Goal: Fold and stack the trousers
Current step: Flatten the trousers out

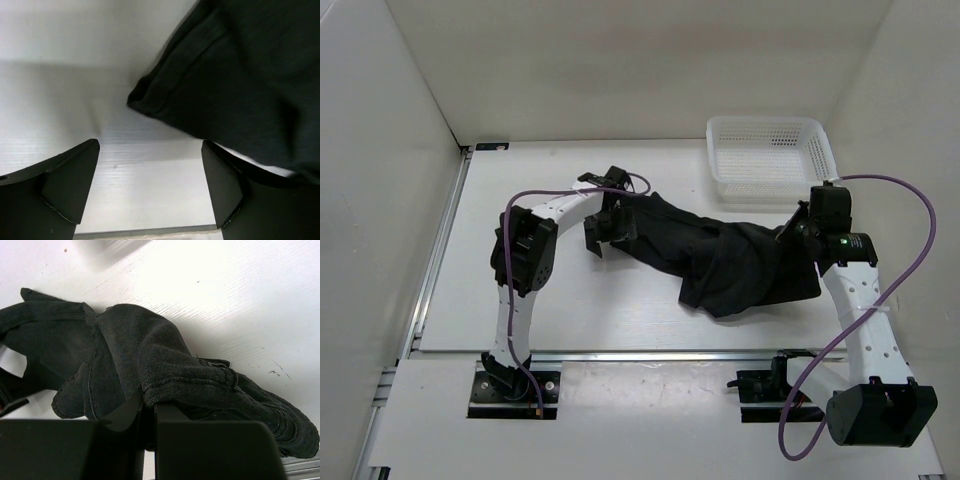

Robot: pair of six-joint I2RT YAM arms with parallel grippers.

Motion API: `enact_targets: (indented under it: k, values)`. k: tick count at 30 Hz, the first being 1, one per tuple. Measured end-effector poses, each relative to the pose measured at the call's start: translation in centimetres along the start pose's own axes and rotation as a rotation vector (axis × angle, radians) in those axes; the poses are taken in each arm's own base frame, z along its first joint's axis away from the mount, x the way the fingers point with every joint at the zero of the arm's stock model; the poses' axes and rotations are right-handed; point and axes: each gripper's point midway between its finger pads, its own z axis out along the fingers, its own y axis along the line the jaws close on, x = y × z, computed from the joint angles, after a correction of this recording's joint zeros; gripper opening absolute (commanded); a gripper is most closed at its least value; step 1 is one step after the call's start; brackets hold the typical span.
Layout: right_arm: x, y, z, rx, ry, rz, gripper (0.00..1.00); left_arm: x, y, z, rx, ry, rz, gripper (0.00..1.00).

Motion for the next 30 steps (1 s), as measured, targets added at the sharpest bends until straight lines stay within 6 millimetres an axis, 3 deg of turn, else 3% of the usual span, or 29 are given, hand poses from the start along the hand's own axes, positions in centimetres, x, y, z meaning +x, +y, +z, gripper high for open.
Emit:
enact_targets:
  k: [5,9,11,12,14,16,21,24,27,30]
  values:
    - [0.0,0.1,-0.1,-0.007,0.003,-0.003,0.0,-3.2,-1.9,-1.1,0.049,-0.084,-0.02,0.89]
    - [0.1,0.2,-0.1,-0.016,0.006,-0.008,0.0,-3.7,-2.4,-1.5,0.059,-0.097,-0.032,0.87]
    - [0.1,0.2,-0.1,-0.019,0.008,-0.009,0.0,-4.1,-2.6,-1.1,0.06,-0.098,-0.039,0.74]
    - [0.1,0.2,-0.1,-0.021,0.009,-0.01,0.0,-4.2,-2.8,-0.7,0.059,-0.094,-0.043,0.44]
    - [0.1,0.3,-0.1,-0.026,0.012,-0.012,0.0,-4.1,-2.7,0.4,0.046,-0.077,-0.052,0.1]
    - [0.2,0.3,0.0,-0.031,0.02,-0.012,0.0,-3.8,-2.4,1.2,0.03,-0.054,-0.059,0.1]
    - [0.4,0.6,0.6,-0.038,0.04,-0.015,0.0,-4.1,0.1,0.0,-0.038,-0.074,-0.111,0.1]
    - [0.3,0.8,0.6,-0.047,0.044,-0.012,0.0,-5.2,3.5,-4.1,-0.064,-0.125,-0.193,0.1]
    - [0.1,1.2,0.5,-0.063,0.044,-0.013,0.0,-8.2,8.7,-12.8,-0.033,-0.299,-0.324,0.1]
    - [-0.5,1.5,0.3,-0.07,0.032,-0.016,0.0,-10.0,14.3,-24.0,0.003,-0.569,-0.456,0.1]
